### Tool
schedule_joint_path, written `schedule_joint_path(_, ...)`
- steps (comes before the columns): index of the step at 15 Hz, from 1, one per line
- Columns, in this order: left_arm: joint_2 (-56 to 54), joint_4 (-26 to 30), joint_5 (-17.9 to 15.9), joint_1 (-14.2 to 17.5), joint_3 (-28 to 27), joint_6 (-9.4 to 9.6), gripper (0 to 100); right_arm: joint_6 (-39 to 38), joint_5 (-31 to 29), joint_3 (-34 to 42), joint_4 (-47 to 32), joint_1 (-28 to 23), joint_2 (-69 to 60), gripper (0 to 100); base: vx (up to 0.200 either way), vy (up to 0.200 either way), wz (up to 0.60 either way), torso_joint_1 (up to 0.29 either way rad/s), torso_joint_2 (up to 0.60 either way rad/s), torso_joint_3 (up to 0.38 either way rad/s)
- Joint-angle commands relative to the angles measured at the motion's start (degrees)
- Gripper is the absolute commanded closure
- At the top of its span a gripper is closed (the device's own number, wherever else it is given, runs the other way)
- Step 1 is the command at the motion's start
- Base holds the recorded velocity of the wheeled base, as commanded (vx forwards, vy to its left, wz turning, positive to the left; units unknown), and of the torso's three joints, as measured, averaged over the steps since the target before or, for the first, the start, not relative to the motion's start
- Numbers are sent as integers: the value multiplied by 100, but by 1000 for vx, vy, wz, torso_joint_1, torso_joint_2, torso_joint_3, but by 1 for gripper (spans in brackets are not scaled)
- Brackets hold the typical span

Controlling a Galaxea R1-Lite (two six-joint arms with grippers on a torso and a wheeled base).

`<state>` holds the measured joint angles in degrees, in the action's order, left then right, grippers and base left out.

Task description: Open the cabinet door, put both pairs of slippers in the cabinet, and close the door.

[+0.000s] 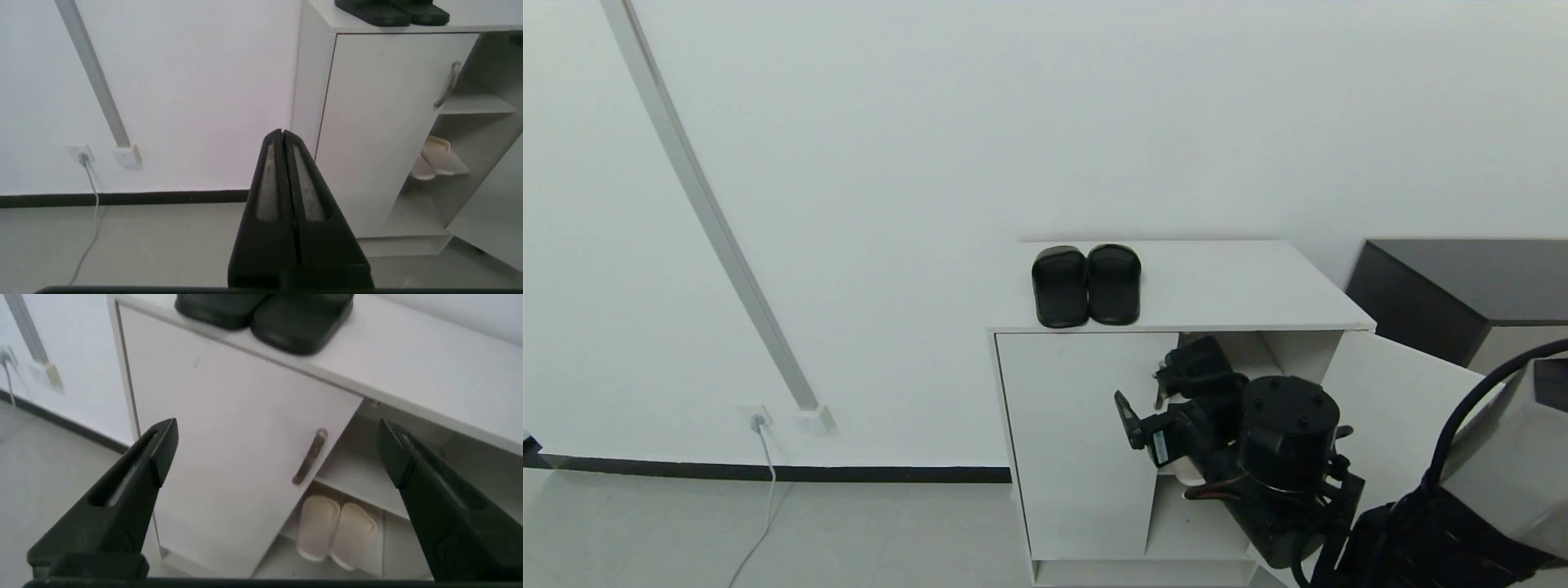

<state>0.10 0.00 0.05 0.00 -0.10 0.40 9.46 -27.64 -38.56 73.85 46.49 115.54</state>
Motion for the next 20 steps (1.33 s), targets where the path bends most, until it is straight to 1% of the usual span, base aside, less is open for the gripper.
schedule_joint_path(1,-1,0,4,0,1,4,100,-269,-5,-539,-723,18,-471,0,0,0,0,0,0,0)
schedule_joint_path(5,-1,0,-5,0,1,-5,100,-1113,-84,-2059,-3527,141,-1210,0,0,0,0,0,0,0)
schedule_joint_path(6,-1,0,-5,0,1,-5,100,-1289,-313,-2481,-4028,246,-1210,0,0,0,0,0,0,0)
schedule_joint_path(7,-1,0,4,0,1,-5,100,-1456,-488,-2815,-4318,308,-1139,0,0,0,0,0,0,0)
schedule_joint_path(9,-1,0,4,0,1,-23,100,-1605,-532,-3105,-4520,351,-955,0,0,0,0,0,0,0)
schedule_joint_path(16,-1,0,4,0,1,-23,100,-1693,-550,-3281,-4520,457,-480,0,200,0,0,0,1,3)
schedule_joint_path(20,-1,0,-5,0,1,-23,100,-1939,-1033,-3799,-4546,554,249,0,200,0,0,6,5,-2)
